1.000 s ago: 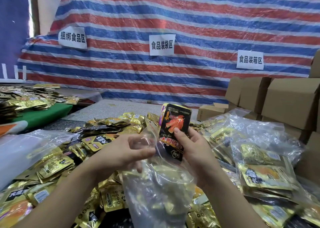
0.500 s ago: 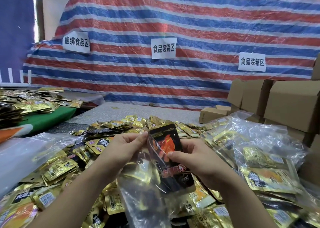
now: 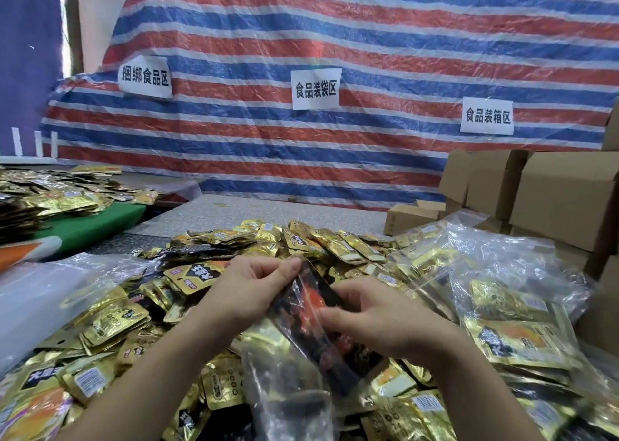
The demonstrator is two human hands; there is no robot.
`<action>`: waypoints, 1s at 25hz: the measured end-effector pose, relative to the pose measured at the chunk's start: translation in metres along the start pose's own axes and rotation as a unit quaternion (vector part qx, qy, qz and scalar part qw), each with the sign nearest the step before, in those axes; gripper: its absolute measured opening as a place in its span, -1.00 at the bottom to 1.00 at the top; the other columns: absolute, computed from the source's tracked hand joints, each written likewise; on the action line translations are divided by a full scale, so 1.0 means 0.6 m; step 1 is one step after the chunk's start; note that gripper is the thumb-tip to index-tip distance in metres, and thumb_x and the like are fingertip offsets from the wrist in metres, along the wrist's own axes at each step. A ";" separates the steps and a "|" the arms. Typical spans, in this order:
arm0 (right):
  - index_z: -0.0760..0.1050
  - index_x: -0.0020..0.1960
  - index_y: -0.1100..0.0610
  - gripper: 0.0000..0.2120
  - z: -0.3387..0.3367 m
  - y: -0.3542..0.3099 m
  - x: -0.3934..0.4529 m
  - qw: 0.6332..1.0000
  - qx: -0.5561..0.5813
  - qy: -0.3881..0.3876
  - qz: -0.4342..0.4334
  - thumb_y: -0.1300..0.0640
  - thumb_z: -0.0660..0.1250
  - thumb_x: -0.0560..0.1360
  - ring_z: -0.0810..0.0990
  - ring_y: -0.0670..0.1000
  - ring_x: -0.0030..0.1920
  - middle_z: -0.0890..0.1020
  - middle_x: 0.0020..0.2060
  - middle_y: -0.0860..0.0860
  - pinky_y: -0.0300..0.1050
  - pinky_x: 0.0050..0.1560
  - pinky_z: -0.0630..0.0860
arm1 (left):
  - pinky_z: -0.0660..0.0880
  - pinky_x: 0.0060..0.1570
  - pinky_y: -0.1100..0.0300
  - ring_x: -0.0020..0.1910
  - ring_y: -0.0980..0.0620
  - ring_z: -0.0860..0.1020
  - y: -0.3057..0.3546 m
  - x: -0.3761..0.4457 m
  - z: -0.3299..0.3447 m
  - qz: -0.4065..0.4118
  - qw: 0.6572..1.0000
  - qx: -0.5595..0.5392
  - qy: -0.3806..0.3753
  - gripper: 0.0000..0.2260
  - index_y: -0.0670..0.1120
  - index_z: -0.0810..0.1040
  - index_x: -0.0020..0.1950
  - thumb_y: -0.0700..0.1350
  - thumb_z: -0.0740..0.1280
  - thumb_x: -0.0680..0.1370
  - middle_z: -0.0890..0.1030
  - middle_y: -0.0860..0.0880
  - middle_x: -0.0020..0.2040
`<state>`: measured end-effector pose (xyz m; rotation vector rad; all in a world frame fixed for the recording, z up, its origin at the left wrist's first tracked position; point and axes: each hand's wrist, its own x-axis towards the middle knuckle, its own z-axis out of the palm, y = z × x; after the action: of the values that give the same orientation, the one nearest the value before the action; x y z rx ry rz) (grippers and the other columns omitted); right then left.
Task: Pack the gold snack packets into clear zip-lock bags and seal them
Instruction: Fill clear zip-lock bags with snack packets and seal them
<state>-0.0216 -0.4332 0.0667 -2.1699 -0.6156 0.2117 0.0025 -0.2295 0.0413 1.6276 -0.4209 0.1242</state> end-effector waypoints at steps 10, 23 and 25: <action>0.62 0.21 -0.05 -0.70 -0.069 -0.071 -0.001 0.960 -0.205 0.104 -0.157 0.10 0.48 0.49 0.70 -0.15 -0.11 0.72 -0.09 -0.11 -0.10 -0.11 0.68 | 0.60 -0.31 0.21 -0.33 0.01 0.67 0.105 0.030 -0.002 0.101 0.989 0.013 0.106 -0.67 -0.04 0.71 -0.28 -0.02 0.29 0.62 0.69 -0.07 -0.32; 0.65 -0.10 0.14 -0.96 -0.120 -0.141 -0.018 0.884 -0.218 0.267 -0.315 0.25 0.45 0.50 0.65 -0.09 -0.25 0.67 -0.27 -0.07 -0.27 -0.15 0.59 | 0.47 -0.52 0.28 -0.46 -0.03 0.64 0.178 0.031 -0.018 0.198 0.973 -0.013 0.121 -0.69 -0.07 0.64 -0.16 0.16 0.29 0.50 0.71 -0.08 -0.22; 0.63 -0.07 0.08 -0.93 -0.119 -0.133 -0.008 0.893 -0.151 0.292 -0.307 0.24 0.44 0.52 0.67 -0.10 -0.21 0.68 -0.24 -0.08 -0.25 -0.11 0.61 | 0.45 -0.53 0.29 -0.47 -0.01 0.63 0.169 0.040 -0.020 0.193 0.972 -0.014 0.134 -0.69 -0.06 0.63 -0.17 0.16 0.29 0.50 0.71 -0.07 -0.23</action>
<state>-0.0286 -0.4436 0.1729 -2.0440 -0.9745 -0.8952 -0.0078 -0.2268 0.1459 1.4594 -0.5235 0.6208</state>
